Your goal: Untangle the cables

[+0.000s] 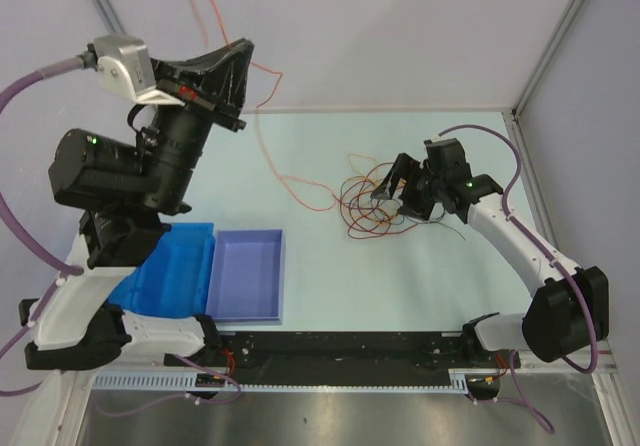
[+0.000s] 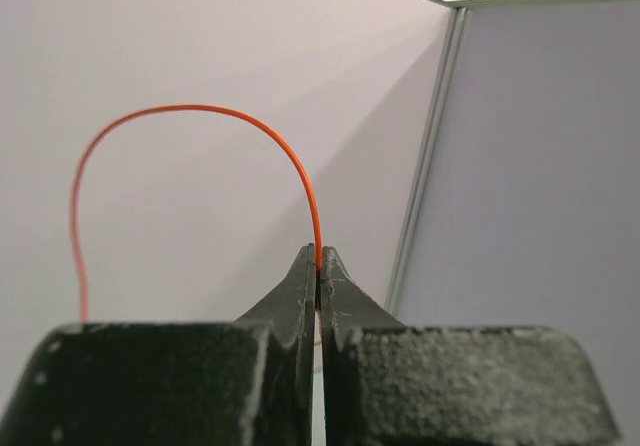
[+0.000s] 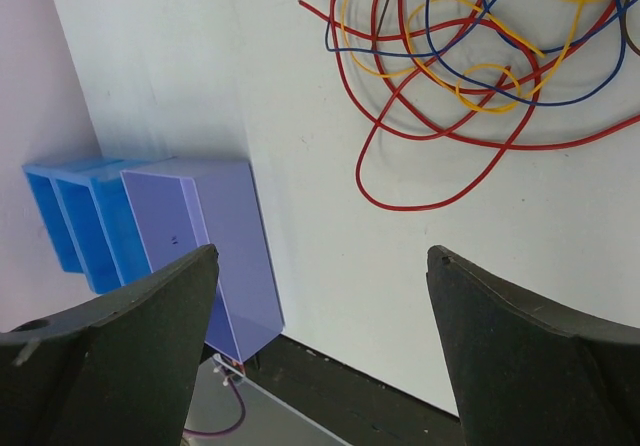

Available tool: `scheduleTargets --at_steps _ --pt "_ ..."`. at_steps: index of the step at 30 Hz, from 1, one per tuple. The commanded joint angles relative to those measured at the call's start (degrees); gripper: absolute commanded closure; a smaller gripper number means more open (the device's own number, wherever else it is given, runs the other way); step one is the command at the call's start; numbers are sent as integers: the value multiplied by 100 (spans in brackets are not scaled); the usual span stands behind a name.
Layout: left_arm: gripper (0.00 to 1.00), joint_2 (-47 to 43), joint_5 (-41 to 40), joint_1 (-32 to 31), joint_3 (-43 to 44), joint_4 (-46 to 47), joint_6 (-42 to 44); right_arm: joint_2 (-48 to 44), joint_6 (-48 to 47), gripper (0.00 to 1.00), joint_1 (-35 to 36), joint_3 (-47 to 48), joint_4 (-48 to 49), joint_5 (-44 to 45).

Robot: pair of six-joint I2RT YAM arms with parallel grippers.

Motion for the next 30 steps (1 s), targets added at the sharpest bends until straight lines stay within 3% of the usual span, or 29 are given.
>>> scheduleTargets --at_steps 1,6,10,22,26,30 --pt "100 -380 -592 -25 -1064 149 284 -167 -108 11 49 -49 213 29" --pt "100 -1197 -1443 -25 -2847 290 109 -150 -152 12 67 -84 275 -76" --pt "100 -1926 -1884 45 -3474 106 29 -150 -179 12 76 -111 275 -76" --pt "100 -2833 -2491 151 -3546 -1028 -50 -176 -29 13 304 -120 389 -68" --pt "100 -2948 -2947 151 -3239 -1344 213 -176 32 13 410 -120 389 -24" --pt "100 -3123 -2905 151 -2905 -1354 346 -167 111 14 515 -120 477 -15"
